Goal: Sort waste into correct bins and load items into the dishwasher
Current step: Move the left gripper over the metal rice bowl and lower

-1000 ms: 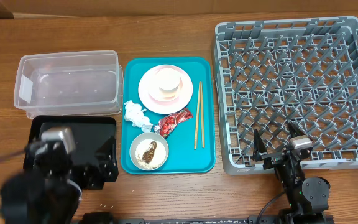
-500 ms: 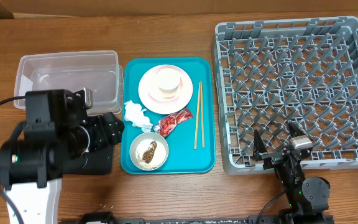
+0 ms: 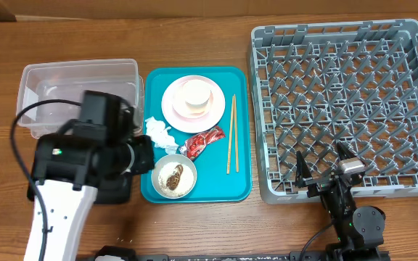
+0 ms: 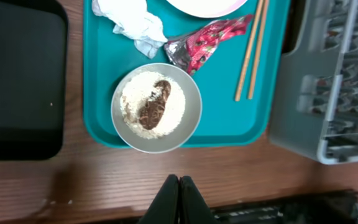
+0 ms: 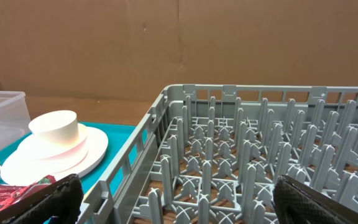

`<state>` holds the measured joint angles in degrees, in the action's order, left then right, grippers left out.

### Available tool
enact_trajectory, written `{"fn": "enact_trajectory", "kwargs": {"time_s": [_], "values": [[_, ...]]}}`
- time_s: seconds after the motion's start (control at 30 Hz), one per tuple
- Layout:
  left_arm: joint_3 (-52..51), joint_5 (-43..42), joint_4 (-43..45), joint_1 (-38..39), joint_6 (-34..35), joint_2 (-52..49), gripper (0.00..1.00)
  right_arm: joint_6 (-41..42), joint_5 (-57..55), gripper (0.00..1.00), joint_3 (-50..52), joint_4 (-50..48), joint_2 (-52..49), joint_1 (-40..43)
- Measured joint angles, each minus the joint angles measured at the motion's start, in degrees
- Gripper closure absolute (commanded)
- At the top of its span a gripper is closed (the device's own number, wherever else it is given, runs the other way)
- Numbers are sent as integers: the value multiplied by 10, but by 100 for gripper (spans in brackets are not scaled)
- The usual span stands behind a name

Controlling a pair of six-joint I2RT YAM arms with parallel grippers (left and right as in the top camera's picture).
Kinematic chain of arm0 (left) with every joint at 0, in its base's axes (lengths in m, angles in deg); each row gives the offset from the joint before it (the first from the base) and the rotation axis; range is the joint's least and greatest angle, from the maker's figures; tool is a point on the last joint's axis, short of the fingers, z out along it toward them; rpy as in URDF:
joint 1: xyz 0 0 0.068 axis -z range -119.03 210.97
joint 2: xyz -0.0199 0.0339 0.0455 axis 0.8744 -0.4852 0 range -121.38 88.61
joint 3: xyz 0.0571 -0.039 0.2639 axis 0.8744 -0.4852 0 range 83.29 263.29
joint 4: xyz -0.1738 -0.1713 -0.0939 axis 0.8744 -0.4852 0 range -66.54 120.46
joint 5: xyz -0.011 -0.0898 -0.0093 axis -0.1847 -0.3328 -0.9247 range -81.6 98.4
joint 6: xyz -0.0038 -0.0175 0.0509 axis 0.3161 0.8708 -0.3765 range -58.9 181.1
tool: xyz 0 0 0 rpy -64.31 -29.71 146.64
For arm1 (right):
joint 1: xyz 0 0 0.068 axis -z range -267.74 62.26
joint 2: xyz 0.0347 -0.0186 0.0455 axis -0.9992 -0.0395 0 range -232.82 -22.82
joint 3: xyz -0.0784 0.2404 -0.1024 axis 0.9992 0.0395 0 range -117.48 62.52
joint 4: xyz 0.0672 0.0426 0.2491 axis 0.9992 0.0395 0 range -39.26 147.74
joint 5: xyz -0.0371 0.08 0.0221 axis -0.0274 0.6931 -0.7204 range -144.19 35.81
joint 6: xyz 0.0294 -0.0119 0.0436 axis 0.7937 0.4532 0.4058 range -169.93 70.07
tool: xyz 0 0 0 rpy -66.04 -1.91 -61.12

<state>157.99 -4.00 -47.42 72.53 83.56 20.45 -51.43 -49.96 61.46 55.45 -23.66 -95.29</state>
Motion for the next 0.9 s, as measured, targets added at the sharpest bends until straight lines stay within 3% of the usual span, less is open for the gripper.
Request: {"fn": "enact_trajectory", "kwargs": {"time_s": [0.3, 0.5, 0.9], "values": [[-74, 69, 89, 152, 57, -4, 70, 0, 0, 0, 0, 0, 0, 0], [-115, 80, 136, 205, 64, -45, 64, 0, 0, 0, 0, 0, 0, 0], [-122, 103, 176, 259, 64, -168, 63, 0, 0, 0, 0, 0, 0, 0]]}}
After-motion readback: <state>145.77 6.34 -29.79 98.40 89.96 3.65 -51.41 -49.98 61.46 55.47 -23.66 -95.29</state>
